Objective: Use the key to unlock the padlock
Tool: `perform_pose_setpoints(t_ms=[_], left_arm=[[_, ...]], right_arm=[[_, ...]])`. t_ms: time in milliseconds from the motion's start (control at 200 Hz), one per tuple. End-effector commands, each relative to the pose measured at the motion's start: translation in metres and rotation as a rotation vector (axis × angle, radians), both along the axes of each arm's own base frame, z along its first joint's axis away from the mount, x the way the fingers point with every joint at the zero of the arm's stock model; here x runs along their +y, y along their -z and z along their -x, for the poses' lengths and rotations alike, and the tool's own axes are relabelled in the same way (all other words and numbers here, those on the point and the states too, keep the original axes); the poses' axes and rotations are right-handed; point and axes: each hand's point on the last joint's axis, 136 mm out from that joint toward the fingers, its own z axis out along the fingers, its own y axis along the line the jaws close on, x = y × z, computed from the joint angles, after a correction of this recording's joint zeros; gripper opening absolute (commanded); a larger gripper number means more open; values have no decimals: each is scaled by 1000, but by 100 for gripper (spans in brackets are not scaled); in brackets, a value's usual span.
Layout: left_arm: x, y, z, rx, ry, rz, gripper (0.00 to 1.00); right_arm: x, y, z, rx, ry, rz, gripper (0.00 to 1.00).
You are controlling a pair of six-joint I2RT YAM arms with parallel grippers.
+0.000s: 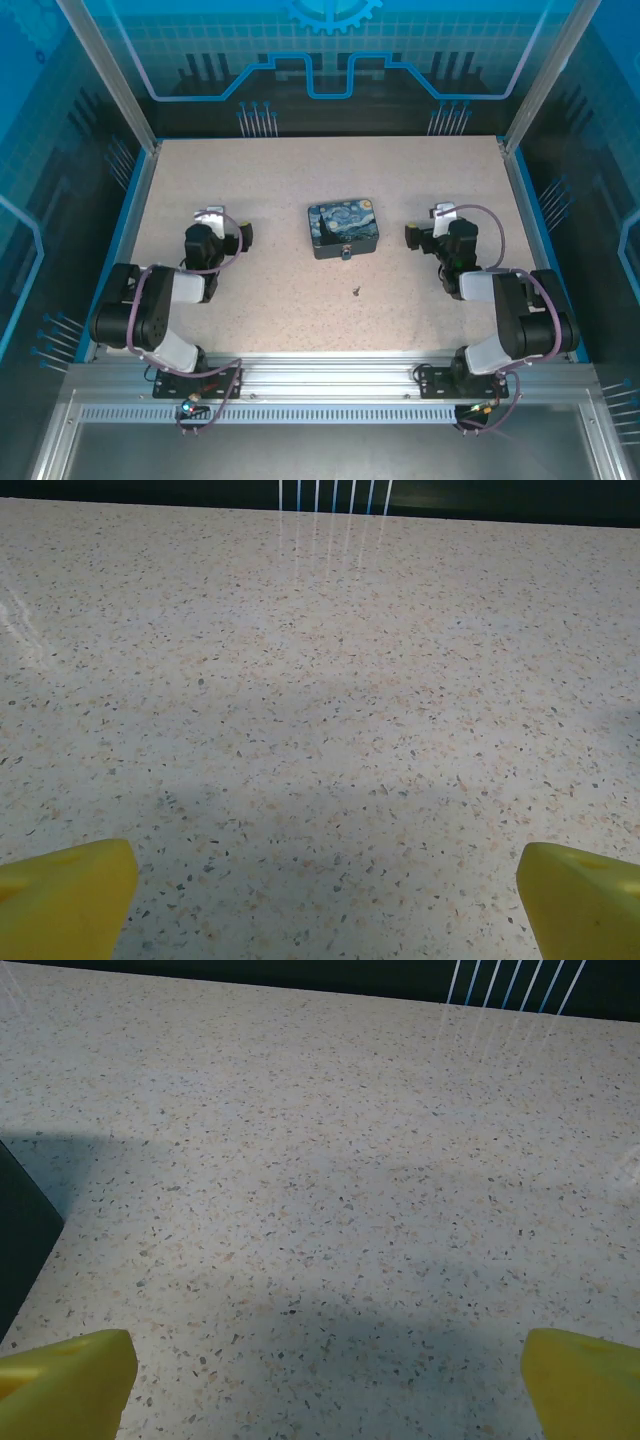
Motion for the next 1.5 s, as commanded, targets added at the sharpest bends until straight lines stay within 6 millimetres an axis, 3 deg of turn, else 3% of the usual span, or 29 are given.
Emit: perform_pose_setpoints(t_ms=[0, 870, 1075, 1185, 1331, 1491], left_arm=[[-2, -10, -5, -36, 21, 3, 99], [1, -12, -4, -46, 5, 1, 99], [-10, -68, 28, -181, 27, -29, 99], [-9, -89, 32, -106, -33, 117, 99], [-42, -106, 37, -16, 41, 377, 99], [-98, -104, 47, 87, 173, 491, 99]], right_arm=[[2, -4, -5, -10, -18, 1, 100], [2, -4, -5, -10, -19, 1, 100], [6, -13, -7, 7, -49, -11, 100], [4, -32, -4, 76, -18, -27, 100], [18, -50, 19, 188, -2, -73, 97], [61, -55, 64, 353, -14, -233, 90]])
